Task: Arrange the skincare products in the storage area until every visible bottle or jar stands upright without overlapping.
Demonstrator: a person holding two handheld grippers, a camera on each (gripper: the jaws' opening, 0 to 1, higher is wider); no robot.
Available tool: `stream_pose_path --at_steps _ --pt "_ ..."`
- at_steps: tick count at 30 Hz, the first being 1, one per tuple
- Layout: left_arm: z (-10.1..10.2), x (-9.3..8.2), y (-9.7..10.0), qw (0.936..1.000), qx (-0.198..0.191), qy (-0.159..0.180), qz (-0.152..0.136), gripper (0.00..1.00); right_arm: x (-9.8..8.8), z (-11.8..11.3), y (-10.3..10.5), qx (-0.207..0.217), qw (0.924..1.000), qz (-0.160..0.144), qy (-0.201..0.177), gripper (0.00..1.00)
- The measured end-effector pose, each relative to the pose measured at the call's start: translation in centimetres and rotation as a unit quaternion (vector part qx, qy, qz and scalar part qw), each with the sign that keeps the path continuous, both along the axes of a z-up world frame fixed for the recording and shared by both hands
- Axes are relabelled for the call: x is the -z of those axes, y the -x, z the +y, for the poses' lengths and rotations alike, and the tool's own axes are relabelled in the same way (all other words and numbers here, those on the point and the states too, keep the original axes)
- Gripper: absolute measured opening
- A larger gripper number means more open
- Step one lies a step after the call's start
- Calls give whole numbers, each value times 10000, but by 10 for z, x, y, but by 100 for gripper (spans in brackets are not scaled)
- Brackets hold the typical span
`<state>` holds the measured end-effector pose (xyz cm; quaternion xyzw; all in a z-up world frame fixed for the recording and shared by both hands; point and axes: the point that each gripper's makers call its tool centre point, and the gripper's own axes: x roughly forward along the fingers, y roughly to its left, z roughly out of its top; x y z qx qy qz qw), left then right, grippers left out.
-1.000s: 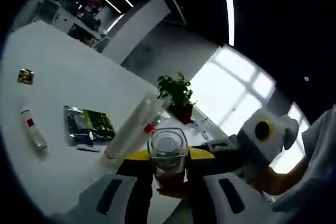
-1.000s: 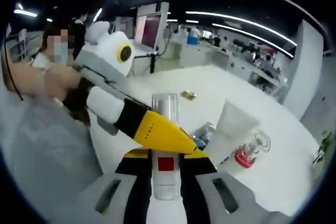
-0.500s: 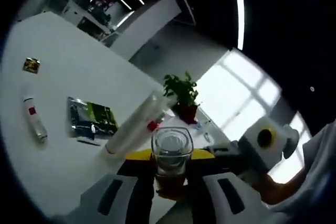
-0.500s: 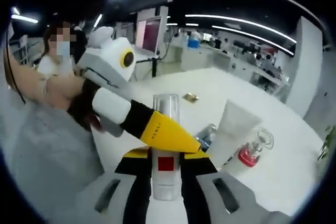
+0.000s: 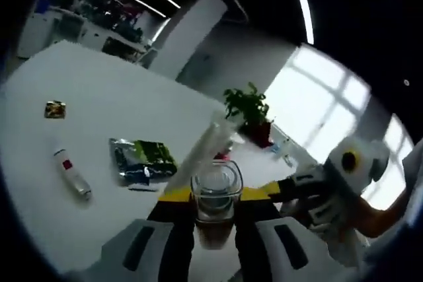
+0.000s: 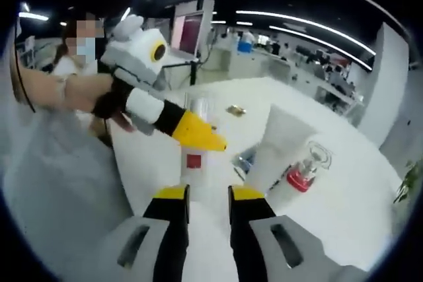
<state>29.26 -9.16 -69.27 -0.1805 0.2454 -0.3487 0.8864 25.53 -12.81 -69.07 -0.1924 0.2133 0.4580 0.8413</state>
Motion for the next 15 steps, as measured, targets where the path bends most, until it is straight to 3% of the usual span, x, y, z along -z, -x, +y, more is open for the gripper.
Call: stream_pose_path --at_steps 3,4,6,9,12,15 --pt "-4 7 4 9990 202 -389 -93 16 -17 4 2 60 9986 142 -508 23" --pt "-6 9 5 9976 290 -590 -196 16 -24 6 0 83 9963 187 -832 24" --pt "-13 9 8 9965 440 -664 -269 16 -32 12 1 110 9925 322 -1175 25" --pt "-23 9 16 9933 717 -807 -421 16 -32 16 -3 24 9925 239 -1198 26" --pt "-28 10 22 9847 959 -1245 -748 16 -37 23 -4 -24 9898 306 -1388 27" --pt "-32 8 26 9832 1033 -1265 -815 16 -40 32 -2 -141 9846 506 -1665 29"
